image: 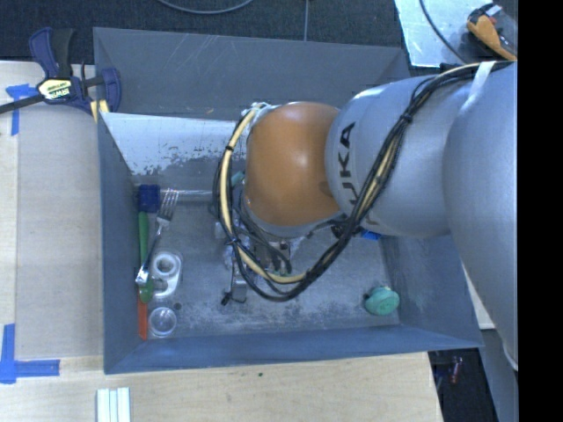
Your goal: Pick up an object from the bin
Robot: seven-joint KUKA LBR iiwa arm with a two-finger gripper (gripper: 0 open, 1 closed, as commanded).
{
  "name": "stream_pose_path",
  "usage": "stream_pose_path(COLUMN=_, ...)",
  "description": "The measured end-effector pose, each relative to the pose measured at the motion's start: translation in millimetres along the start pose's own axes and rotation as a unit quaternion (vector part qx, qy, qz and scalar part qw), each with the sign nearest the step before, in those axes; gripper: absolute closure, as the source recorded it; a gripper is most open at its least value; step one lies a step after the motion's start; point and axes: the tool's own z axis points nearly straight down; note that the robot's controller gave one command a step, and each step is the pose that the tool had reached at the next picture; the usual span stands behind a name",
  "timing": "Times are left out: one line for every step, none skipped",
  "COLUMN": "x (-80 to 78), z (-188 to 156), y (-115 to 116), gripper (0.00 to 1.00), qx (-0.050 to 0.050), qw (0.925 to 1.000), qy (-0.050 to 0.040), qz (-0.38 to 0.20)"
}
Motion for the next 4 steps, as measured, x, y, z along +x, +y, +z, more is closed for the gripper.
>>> stream_pose_path(x=0.0, z=0, y=0, gripper=0.00, qx=0.000, qw=1.0000, qy=0.0000, qz=0.000)
stream_pose_path(x=21.0, z=17, y=-36, gripper=0.00, qx=0.001, qw=0.9997, qy=0.0008, qz=-0.026)
stream_pose_path(x=13.0, z=17, y=-35, gripper=0.00, qx=-0.001, qw=0.9994, qy=-0.0040, qz=-0.035)
stream_pose_path(x=30.1, z=50, y=-44, gripper=0.00, qx=0.000, qw=0.9986, qy=-0.0014, qz=-0.053)
